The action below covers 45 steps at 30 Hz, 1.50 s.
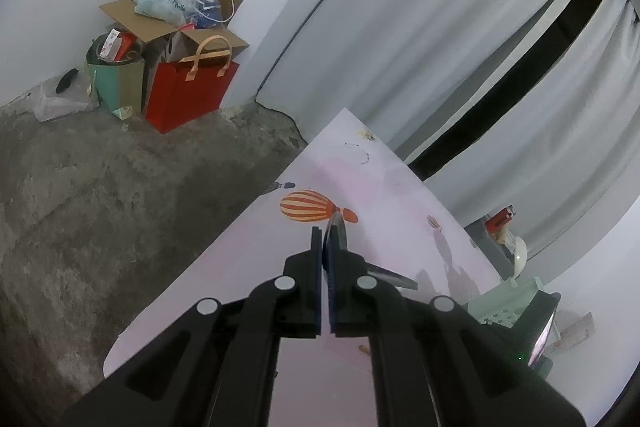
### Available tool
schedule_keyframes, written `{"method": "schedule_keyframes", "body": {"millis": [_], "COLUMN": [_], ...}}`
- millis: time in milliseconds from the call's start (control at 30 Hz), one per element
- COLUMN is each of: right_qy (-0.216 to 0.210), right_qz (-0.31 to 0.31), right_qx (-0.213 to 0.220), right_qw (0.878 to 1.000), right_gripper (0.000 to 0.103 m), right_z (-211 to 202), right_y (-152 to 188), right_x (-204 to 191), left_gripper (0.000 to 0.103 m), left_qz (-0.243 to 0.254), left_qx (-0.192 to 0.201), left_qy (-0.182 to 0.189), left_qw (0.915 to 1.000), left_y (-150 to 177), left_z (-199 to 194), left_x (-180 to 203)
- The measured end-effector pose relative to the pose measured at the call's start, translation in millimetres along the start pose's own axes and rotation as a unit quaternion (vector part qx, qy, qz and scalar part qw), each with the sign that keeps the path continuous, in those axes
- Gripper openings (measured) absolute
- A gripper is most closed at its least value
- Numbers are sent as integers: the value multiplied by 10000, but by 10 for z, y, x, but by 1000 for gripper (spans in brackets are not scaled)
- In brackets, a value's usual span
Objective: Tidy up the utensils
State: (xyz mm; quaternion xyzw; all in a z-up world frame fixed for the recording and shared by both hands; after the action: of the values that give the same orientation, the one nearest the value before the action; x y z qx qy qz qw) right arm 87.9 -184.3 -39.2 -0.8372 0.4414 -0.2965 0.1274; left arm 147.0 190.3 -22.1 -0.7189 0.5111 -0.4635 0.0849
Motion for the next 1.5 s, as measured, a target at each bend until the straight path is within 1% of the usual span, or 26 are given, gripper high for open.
{"method": "schedule_keyframes", "body": {"millis": [33,100,167,233,400,500,600,667,767,867,900,967,1000,1067,1100,1167,1233,1267,1300,1367,1433,1500], "right_qy": [31,139,402,450,517,508,441,411,373,348,357,363,374,386,395,393,387,383,381,386,374,357], "right_qz": [-19,-107,-268,-280,29,449,973,1324,1742,2131,2243,2469,2590,2720,2783,2869,2951,2979,3008,3060,3122,3180], "right_qx": [12,87,307,478,950,1268,1618,1878,2155,2384,2452,2584,2667,2765,2808,2850,2871,2872,2877,2886,2894,2910], "right_qw": [10000,9998,9984,9974,9941,9896,9810,9724,9601,9468,9425,9333,9276,9209,9177,9138,9105,9096,9085,9064,9041,9016], "right_gripper": [8,4,1,0,0,0,0,0,0,0,0,0,0,0,0,0,0,0,0,0,0,0], "right_z": [-2,8,-80,-181,-512,-775,-1094,-1343,-1628,-1871,-1921,-2044,-2118,-2194,-2193,-2224,-2238,-2232,-2233,-2248,-2242,-2247], "right_y": [13,-16,-32,-22,32,85,200,308,476,635,680,795,857,933,966,1024,1082,1112,1140,1195,1261,1285], "right_x": [-8,-47,-103,-107,53,238,452,594,737,889,942,1047,1094,1151,1201,1224,1261,1272,1286,1306,1322,1350], "left_gripper": [1,1,1,1,1,1,1,1,1,1,1,1,1,1,1,2,2,2,2,2,2,2], "left_qz": [-5,11,46,83,241,376,488,546,717,1025,1215,1516,1726,2169,2463,2936,3423,3617,3728,4043,4285,4403], "left_qx": [3,14,50,96,254,368,450,501,637,739,779,822,863,990,1051,1123,1190,1235,1254,1246,1175,993], "left_qy": [2,6,7,10,66,140,277,434,766,1082,1205,1271,1270,1172,1075,893,666,592,549,433,334,324], "left_qw": [10000,10000,10000,9999,9994,9985,9974,9963,9924,9861,9822,9768,9729,9641,9575,9451,9296,9222,9178,9051,8952,8917], "left_y": [0,0,-2,8,-16,-45,-81,-109,-146,-168,-170,-165,-154,-112,-74,7,139,204,247,368,471,546], "left_z": [-2,-10,-38,-80,-212,-303,-381,-425,-513,-582,-601,-608,-610,-602,-582,-525,-453,-421,-397,-309,-195,-83], "left_x": [0,6,27,69,220,356,515,645,915,1256,1421,1665,1803,2064,2221,2458,2698,2795,2855,3025,3133,3212]}}
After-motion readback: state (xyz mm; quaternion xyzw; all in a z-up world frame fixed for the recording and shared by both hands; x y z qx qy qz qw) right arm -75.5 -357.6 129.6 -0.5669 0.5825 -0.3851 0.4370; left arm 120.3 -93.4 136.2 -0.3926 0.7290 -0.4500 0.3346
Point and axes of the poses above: each gripper's, at about its wrist camera, not at the fingertips, and z roughly the way its jaws point, x to its right, y to its underside, the point moved 3 cm from there along z, roughly the way its jaws point, and after that the axes turned 3 degrees about -x, right-handed, at the moved point
